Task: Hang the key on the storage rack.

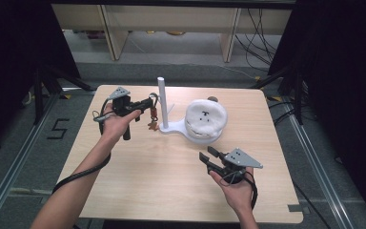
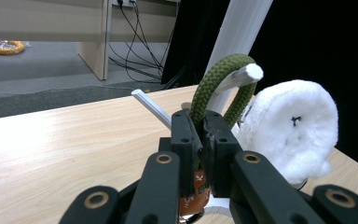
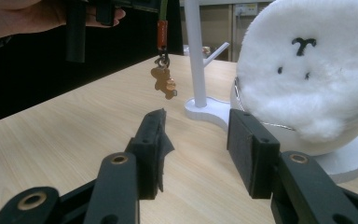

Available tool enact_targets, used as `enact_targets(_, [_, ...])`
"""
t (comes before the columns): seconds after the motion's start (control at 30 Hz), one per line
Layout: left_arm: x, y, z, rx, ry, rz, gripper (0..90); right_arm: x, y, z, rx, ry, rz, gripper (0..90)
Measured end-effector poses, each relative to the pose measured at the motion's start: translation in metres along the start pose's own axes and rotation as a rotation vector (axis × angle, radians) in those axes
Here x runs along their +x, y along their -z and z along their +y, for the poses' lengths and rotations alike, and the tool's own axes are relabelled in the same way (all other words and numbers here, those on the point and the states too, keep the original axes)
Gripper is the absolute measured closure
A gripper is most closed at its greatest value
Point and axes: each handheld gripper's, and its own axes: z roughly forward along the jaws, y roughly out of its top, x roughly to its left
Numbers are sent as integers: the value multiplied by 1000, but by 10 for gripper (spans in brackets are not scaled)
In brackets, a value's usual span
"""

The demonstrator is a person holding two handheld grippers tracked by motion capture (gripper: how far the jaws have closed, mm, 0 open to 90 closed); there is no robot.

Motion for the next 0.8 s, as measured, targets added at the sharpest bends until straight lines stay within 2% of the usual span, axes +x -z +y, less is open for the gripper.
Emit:
enact_targets(0.2, [-2,-4,-2,0,-12,11,817,-1,-1,0,-2,10,6,577])
enact_targets(0.3, [-3,-5,-4,4,-31,16,802,-1,-1,0,1,25,-2,577])
enact_targets(0.37, [-4,-5,-5,7,-43,21,786,-1,-1,-1,2,14,5,576])
enact_targets(0.4, [-5,-4,-5,6,-46,27,775,-2,-1,-1,-2,28,0,576])
enact_targets(0.43, [-4,-3,-6,1,-55,30,767,-1,-1,-1,2,12,5,575])
enact_targets(0.5, [-5,1,-6,-6,-69,42,745,-2,1,-1,9,9,-2,573])
enact_targets(0.6, [-5,9,-8,-6,-111,62,693,-3,0,-1,-4,9,-6,568])
enact_targets(0.73, [-5,25,-14,-7,-154,95,618,-6,4,-1,23,11,-30,561])
enact_targets(0.77, [-5,29,-15,-11,-159,102,603,-7,3,-2,8,-3,-26,558])
enact_targets(0.8, [-5,34,-17,-13,-163,108,585,-8,3,-2,3,11,-26,556])
